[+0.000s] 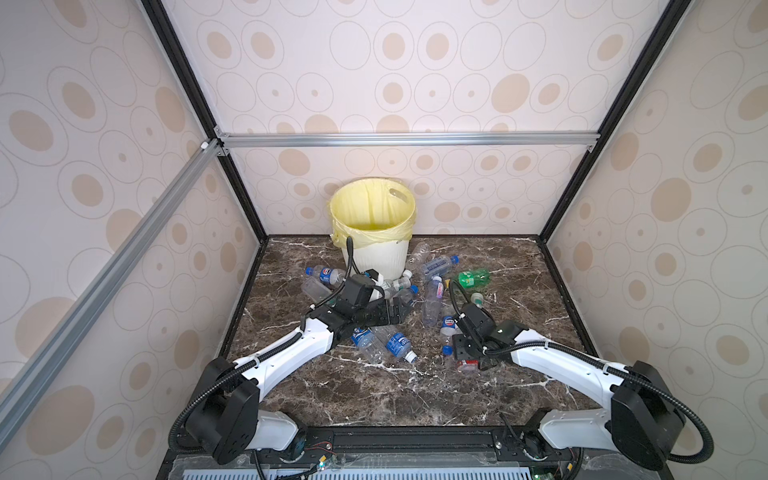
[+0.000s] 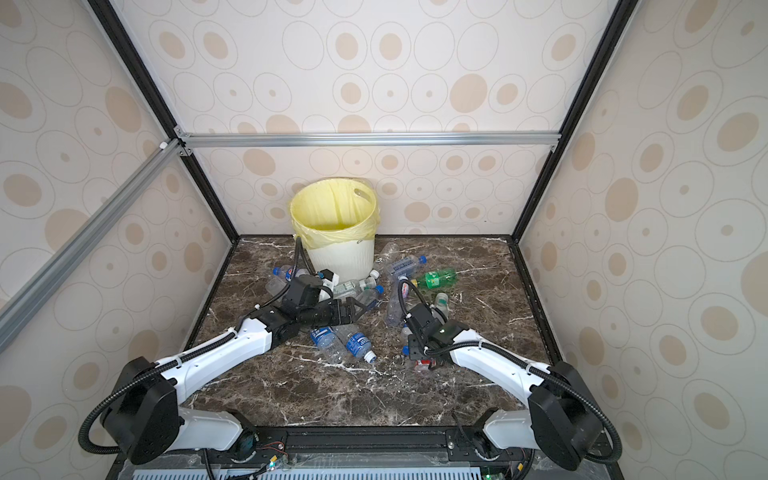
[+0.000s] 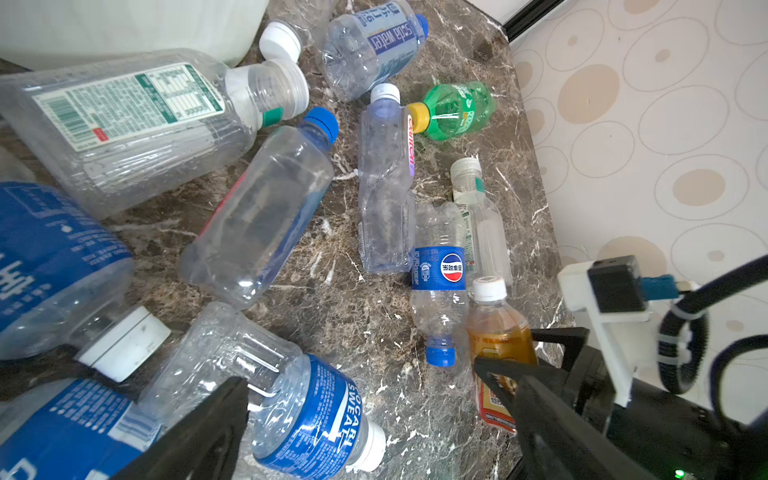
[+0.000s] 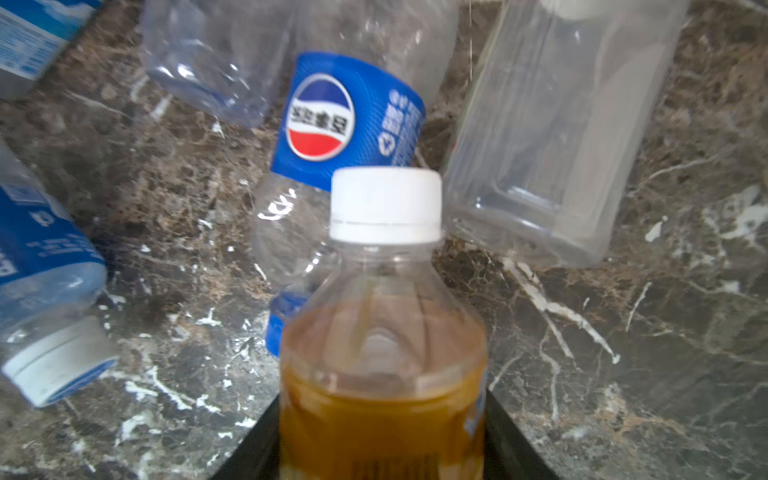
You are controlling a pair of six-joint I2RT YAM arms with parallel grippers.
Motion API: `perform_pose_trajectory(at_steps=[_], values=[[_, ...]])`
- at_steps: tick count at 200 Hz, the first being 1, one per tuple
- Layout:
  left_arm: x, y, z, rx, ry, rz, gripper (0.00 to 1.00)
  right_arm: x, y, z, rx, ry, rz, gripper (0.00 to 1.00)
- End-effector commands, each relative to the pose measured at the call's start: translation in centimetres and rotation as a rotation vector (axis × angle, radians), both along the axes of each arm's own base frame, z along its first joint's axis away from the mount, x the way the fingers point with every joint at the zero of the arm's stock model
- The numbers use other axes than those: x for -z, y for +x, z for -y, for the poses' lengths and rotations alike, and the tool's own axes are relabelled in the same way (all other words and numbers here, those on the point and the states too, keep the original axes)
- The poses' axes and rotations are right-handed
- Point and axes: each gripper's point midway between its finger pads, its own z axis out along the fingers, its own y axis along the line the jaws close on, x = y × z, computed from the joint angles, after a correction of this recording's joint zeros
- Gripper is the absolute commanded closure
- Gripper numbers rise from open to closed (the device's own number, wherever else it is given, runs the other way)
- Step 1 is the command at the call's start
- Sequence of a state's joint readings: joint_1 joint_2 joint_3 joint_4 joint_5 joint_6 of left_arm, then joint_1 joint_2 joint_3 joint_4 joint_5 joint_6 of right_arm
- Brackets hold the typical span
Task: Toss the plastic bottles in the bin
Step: 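Lift the amber tea bottle up toward the bin with the right gripper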
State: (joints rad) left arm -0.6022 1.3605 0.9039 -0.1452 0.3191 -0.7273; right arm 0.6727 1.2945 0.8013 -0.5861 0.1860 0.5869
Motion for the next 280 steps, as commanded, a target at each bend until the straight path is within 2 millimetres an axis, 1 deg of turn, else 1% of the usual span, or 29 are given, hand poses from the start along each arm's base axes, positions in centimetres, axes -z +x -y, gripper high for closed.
perform_pose_trajectory(at_steps=[1,39,66,85,103,130,158,186,195,203,215,221,223,226,245,248,252,254,256,262,265,267,271,275,276,280], values=[[-2.1,0.2,-0.5,-0.005,0.029,0.070,0.01,-2.9,1.2,-0.3,-0.013,0.009,0.071,0.63],[-3.0,0.6,-1.2,-0.020,0.062,0.106,0.01,-7.2,4.1,-2.3,-0.054,0.046,0.180,0.63],[-4.0,0.4,-0.7,0.016,0.045,0.132,0.01,-10.3,6.3,-4.3,-0.093,0.082,0.254,0.63],[-4.7,0.6,-0.9,0.002,0.040,0.148,0.01,-13.0,8.2,-5.5,-0.108,0.098,0.322,0.63],[-6.1,0.9,-1.1,-0.004,0.039,0.180,0.01,-15.7,9.7,-6.8,-0.129,0.130,0.387,0.63],[-8.9,1.8,-1.7,-0.021,0.064,0.243,0.01,-19.6,11.7,-8.7,-0.167,0.167,0.474,0.62],[-11.7,2.6,-1.8,-0.009,0.078,0.303,0.01,-22.8,13.4,-10.3,-0.193,0.196,0.545,0.62],[-13.6,2.9,-1.3,0.025,0.066,0.334,0.01,-26.0,15.1,-11.5,-0.208,0.213,0.621,0.62],[-14.3,2.8,-1.1,0.041,0.057,0.349,0.01,-27.4,15.6,-12.0,-0.218,0.225,0.657,0.62],[-15.1,2.7,-0.8,0.057,0.048,0.367,0.01,-28.3,16.0,-12.2,-0.221,0.230,0.679,0.62],[-16.4,2.7,-0.8,0.070,0.044,0.400,0.01,-30.4,16.5,-12.6,-0.230,0.244,0.735,0.62],[-17.1,2.6,-0.8,0.078,0.042,0.421,0.01,-31.1,16.7,-12.7,-0.232,0.248,0.757,0.62],[-17.3,2.6,-0.8,0.079,0.044,0.427,0.01,-31.7,16.8,-12.8,-0.234,0.253,0.775,0.62],[-17.6,2.6,-0.8,0.080,0.045,0.438,0.01,-31.9,16.8,-12.9,-0.235,0.254,0.783,0.62],[-20.1,2.4,-1.0,0.093,0.048,0.513,0.01,-35.5,17.4,-13.0,-0.233,0.279,0.900,0.62],[-20.5,2.4,-1.1,0.093,0.049,0.526,0.01,-35.8,17.5,-13.0,-0.232,0.282,0.912,0.62],[-21.1,2.3,-1.1,0.098,0.049,0.543,0.01,-36.8,17.5,-13.1,-0.234,0.288,0.943,0.62],[-21.3,2.3,-1.1,0.098,0.049,0.550,0.01,-36.9,17.6,-13.1,-0.234,0.289,0.947,0.62],[-21.5,2.2,-1.1,0.099,0.049,0.557,0.01,-37.6,17.6,-13.1,-0.234,0.293,0.968,0.62],[-22.2,2.2,-1.3,0.097,0.049,0.580,0.01,-38.5,17.6,-13.1,-0.235,0.300,0.997,0.62],[-22.6,2.1,-1.3,0.099,0.048,0.590,0.01,-39.3,17.7,-13.1,-0.234,0.306,1.022,0.62],[-22.8,2.1,-1.3,0.097,0.047,0.598,0.01,-39.4,17.7,-13.2,-0.235,0.308,1.028,0.62],[-23.3,2.1,-1.5,0.096,0.048,0.612,0.01,-40.4,17.7,-13.1,-0.234,0.315,1.058,0.62],[-23.6,2.0,-1.4,0.097,0.048,0.624,0.01,-40.9,17.7,-13.2,-0.234,0.319,1.075,0.62],[-23.7,2.0,-1.5,0.097,0.048,0.628,0.01,-41.4,17.7,-13.1,-0.231,0.323,1.090,0.62],[-24.0,2.0,-1.5,0.095,0.047,0.639,0.01,-42.0,17.6,-13.1,-0.232,0.328,1.108,0.62]])
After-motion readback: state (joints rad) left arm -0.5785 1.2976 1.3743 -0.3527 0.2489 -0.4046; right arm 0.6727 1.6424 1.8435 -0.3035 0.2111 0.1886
